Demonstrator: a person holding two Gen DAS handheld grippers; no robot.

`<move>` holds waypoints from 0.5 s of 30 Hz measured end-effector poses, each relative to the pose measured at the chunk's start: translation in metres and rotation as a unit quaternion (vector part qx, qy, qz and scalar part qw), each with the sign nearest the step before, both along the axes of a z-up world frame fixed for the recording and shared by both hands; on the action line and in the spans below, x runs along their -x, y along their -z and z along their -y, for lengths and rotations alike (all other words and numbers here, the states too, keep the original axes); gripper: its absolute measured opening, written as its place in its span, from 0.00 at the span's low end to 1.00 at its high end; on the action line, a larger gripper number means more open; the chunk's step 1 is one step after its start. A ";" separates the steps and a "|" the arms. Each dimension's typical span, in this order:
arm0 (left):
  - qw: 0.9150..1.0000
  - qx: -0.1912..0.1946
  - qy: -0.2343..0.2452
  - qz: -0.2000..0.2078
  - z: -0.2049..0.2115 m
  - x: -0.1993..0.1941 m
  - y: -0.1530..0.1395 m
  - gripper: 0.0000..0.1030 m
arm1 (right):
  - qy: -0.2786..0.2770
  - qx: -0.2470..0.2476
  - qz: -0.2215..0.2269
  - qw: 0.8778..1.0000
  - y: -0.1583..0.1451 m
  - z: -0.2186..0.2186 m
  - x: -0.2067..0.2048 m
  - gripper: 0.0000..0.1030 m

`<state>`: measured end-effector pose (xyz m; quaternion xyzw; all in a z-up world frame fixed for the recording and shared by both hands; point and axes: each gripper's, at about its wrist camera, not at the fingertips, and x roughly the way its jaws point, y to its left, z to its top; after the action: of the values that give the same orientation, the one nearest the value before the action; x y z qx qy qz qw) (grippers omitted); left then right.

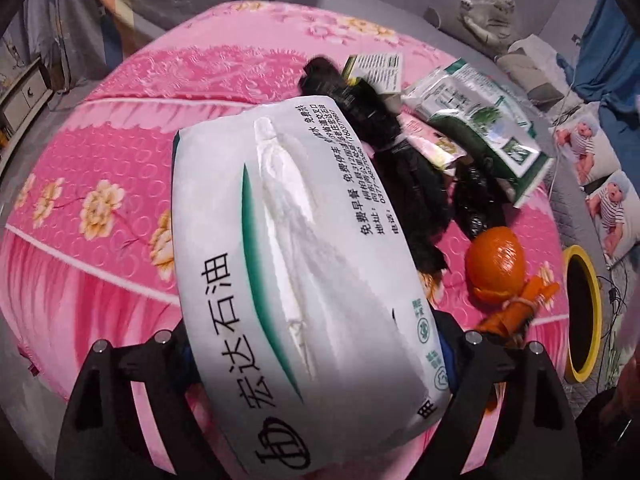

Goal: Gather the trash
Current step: 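Carry the foam net and tissue pack with both tools over the yellow-rimmed bin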

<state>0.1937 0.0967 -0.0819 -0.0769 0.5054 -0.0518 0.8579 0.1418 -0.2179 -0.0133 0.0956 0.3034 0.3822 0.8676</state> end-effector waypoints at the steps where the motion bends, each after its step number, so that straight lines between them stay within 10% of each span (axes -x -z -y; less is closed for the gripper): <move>1: 1.000 -0.002 0.003 0.016 -0.002 0.011 -0.008 0.79 | 0.005 -0.002 -0.004 1.000 0.000 0.001 0.000 0.13; 15: 0.971 0.026 0.100 0.216 0.030 0.088 -0.104 0.79 | 0.113 -0.032 -0.023 0.993 0.006 0.067 0.018 0.13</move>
<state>0.1053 0.0665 0.0221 -0.0350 0.3115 -0.1659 0.9350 0.1242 -0.2844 -0.0191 0.1658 0.2979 0.2892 0.8945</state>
